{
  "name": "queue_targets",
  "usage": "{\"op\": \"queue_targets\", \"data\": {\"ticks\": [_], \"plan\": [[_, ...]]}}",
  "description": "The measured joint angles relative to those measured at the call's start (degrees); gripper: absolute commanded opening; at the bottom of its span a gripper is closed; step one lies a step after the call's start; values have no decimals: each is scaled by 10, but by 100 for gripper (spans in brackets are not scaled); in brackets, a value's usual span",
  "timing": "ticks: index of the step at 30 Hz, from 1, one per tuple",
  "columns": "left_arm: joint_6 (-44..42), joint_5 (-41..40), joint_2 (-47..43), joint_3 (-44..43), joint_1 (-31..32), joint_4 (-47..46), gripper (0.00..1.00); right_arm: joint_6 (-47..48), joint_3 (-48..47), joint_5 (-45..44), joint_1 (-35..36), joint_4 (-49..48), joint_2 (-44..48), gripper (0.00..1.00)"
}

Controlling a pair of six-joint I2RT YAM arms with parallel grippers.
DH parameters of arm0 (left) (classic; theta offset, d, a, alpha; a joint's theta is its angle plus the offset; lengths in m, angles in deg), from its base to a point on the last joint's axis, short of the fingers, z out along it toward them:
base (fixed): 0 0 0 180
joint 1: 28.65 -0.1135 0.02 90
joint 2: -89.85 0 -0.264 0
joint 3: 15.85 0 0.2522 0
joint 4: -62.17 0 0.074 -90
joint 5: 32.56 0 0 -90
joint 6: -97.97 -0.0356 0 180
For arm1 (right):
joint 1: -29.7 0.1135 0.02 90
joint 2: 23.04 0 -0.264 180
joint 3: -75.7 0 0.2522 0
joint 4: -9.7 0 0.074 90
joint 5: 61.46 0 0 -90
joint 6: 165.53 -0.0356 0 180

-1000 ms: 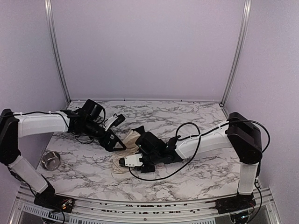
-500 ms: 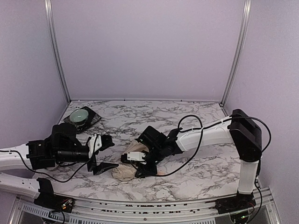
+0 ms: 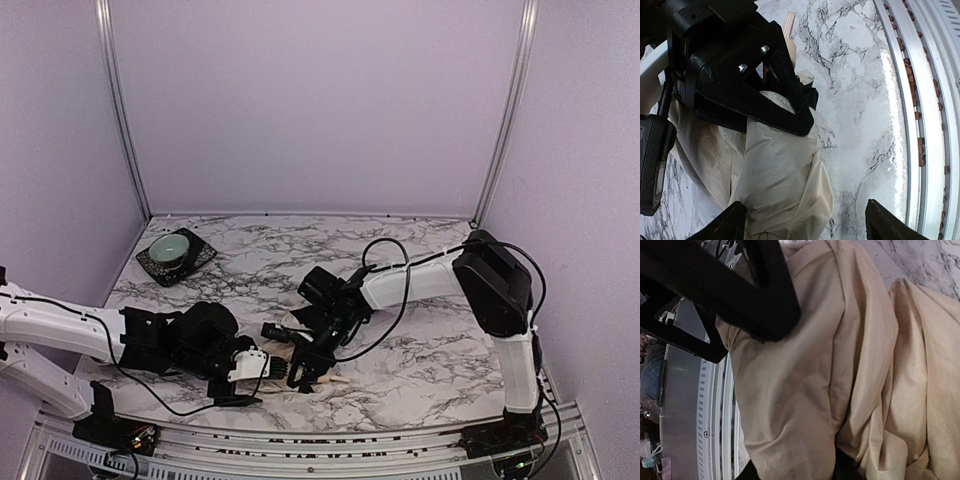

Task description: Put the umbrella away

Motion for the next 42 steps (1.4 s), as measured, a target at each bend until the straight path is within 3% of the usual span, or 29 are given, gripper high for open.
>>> {"op": "queue_targets", "data": {"ticks": [7, 9, 11, 12, 23, 35, 38, 42], "plan": [[-17, -54, 57, -8, 0, -23, 72, -8, -14, 46, -12, 12, -21, 12], [-22, -68, 69, -12, 0, -30, 59, -13, -14, 52, -15, 11, -22, 13], [-23, -74, 78, -17, 0, -33, 37, -17, -14, 56, -20, 13, -22, 15], [-22, -74, 82, -20, -2, -33, 33, -19, -15, 56, -20, 14, -23, 16], [-8, 21, 131, -79, -36, 11, 31, -52, 41, 34, -37, -15, 33, 48], [24, 189, 237, -210, -120, 134, 27, -104, 212, -82, -58, -135, 237, 53], [28, 224, 262, -238, -137, 165, 27, -118, 268, -118, -59, -177, 304, 64], [30, 276, 308, -291, -163, 218, 24, -113, 336, -197, -40, -246, 396, 65]]}}
